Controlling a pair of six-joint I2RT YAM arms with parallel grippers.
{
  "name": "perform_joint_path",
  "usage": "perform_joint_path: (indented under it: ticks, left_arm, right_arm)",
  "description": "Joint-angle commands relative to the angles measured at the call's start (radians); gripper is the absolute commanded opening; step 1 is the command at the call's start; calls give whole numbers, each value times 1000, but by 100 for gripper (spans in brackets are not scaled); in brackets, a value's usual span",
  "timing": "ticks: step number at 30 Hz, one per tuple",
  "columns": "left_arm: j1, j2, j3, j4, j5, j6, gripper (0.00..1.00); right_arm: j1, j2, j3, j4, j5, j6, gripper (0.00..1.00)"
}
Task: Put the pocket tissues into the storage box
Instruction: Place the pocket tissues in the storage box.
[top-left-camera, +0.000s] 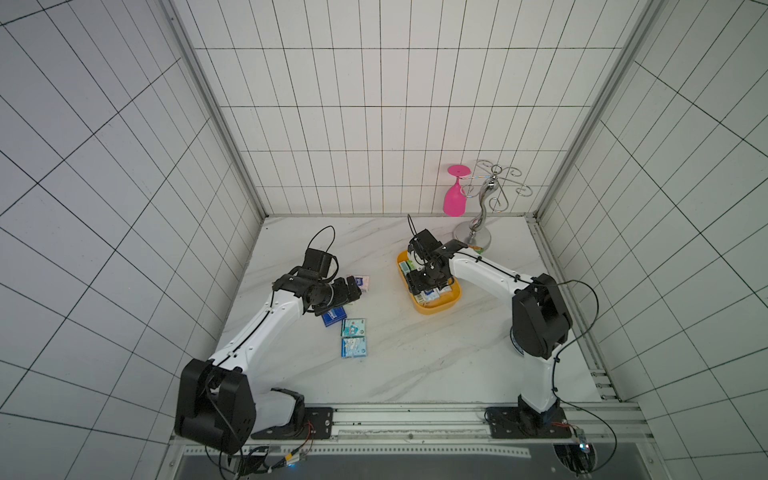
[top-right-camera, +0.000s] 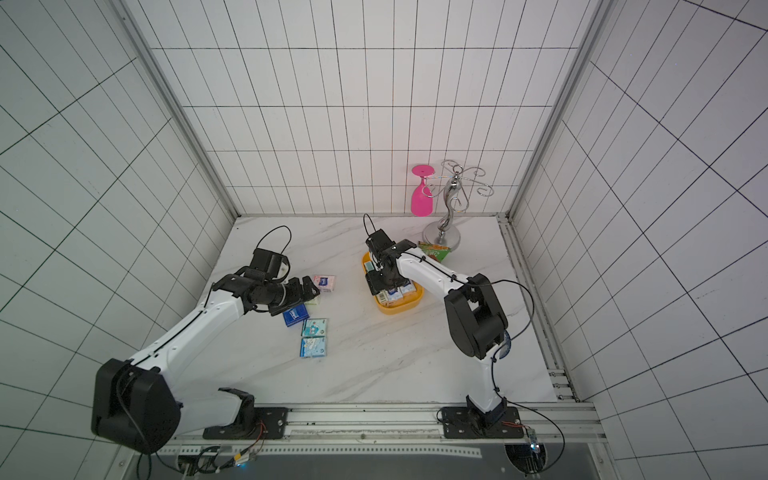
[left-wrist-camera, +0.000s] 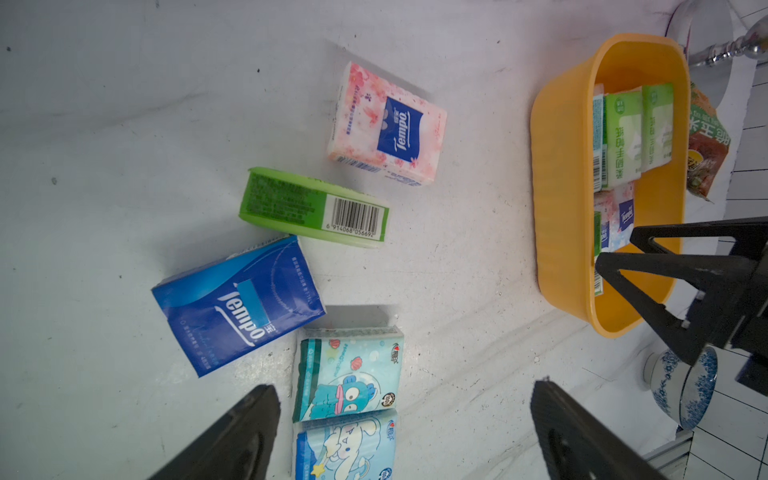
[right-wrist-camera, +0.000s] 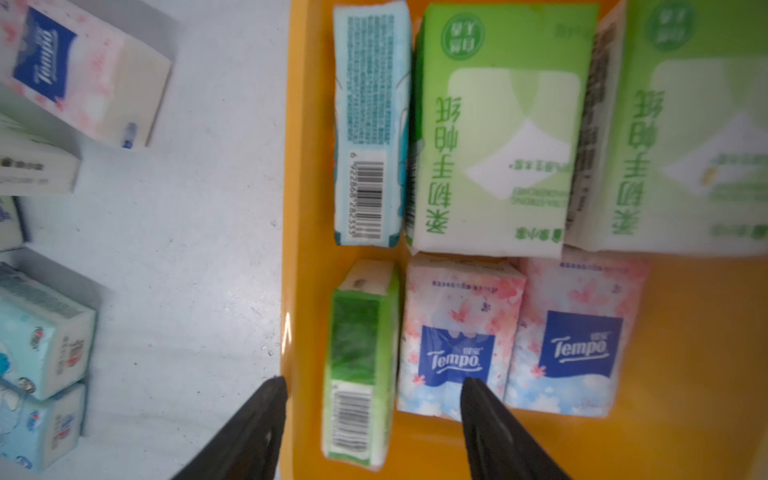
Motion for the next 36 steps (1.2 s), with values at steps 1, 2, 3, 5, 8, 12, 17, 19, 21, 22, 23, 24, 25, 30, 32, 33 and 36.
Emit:
perform_joint_path:
  ticks: [1, 2, 3, 5, 8, 12, 17, 19, 21, 22, 23, 24, 25, 30, 32, 33, 36]
  left_arm:
    - [-3, -24, 6, 2, -14, 14, 98]
    - [-3, -27, 5, 0, -16, 15, 98]
    - [-3, -30, 4, 1, -18, 16, 98]
    - [-3, -35, 0, 0, -22, 19, 98]
    - [-2, -37, -2, 2, -34, 17, 98]
    - [3, -41, -13, 14, -53, -7, 98]
    - [71, -61, -50, 38, -28, -36, 98]
    - [129, -76, -75, 54, 10, -50, 98]
    - [189, -95, -105, 67, 43, -61, 98]
    - [214, -104, -114, 68, 55, -64, 98]
    - [239, -114, -123, 68, 66, -64, 98]
    - [259, -123, -132, 66, 78, -63, 98]
    - [272, -132, -138, 61, 84, -63, 98]
    - [322, -169, -183, 46, 116, -83, 98]
    - [322, -175, -208, 53, 138, -96, 98]
    - [323, -178, -227, 65, 152, -106, 98]
    - [322, -198, -294, 134, 184, -143, 98]
  right_arm:
    - [-28, -56, -32, 24, -91, 70, 67]
    - [-36, -64, -43, 23, -94, 76, 66]
    - [-42, -72, -50, 23, -98, 78, 65]
    - [-50, -91, -58, 22, -96, 76, 65]
    - [-50, -110, -57, 24, -91, 62, 65]
    - [-42, -129, -60, 23, -136, 68, 64]
    - [31, -152, -70, 23, -143, 103, 70]
    - [77, -157, -80, 63, -133, 122, 75]
    - [127, -159, -99, 102, -129, 141, 80]
    - [151, -159, -110, 119, -131, 140, 82]
    - [177, -153, -118, 137, -127, 134, 85]
    - [201, -146, -123, 151, -122, 120, 86]
    - [221, -137, -124, 159, -116, 101, 87]
    - [298, -60, -81, 157, -74, -14, 89]
    - [305, -43, -64, 159, -71, -13, 89]
    - [305, -37, -56, 159, -66, -8, 89]
    - [305, -41, -49, 159, -43, 6, 89]
